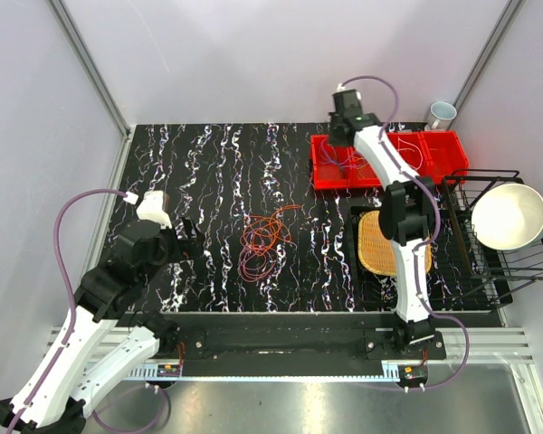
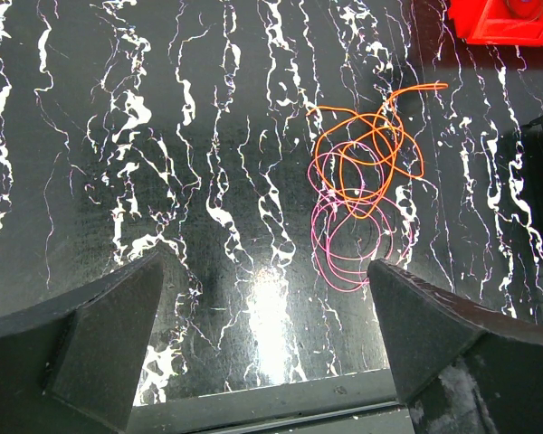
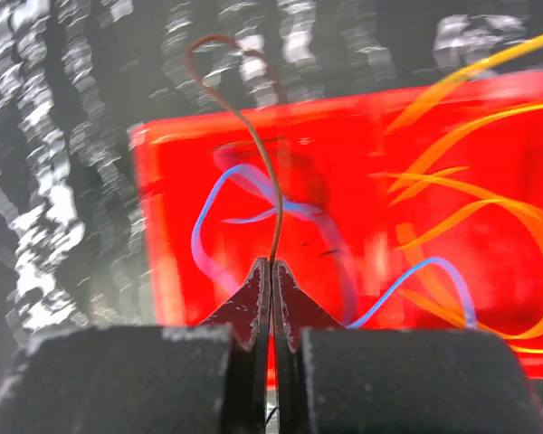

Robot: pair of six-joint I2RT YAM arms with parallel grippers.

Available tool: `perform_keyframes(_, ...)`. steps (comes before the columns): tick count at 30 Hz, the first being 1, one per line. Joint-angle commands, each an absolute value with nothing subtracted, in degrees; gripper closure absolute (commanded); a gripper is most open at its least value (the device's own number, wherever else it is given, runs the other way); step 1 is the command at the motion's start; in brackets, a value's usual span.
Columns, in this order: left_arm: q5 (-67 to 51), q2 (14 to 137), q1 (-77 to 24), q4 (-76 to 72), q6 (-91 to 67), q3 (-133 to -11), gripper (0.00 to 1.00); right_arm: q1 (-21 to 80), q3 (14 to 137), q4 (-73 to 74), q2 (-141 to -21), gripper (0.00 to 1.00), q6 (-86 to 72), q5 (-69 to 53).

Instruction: Untangle the cables

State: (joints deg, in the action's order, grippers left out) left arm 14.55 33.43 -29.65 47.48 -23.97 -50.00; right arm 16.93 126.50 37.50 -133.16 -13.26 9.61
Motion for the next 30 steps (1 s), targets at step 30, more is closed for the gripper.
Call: perform_keyframes(30, 12.13, 35.16, -27.25, 44.21, -23.03, -49.31, 0.01, 11.69, 113.28, 24.52, -127.09, 0.92, -18.72, -5.98)
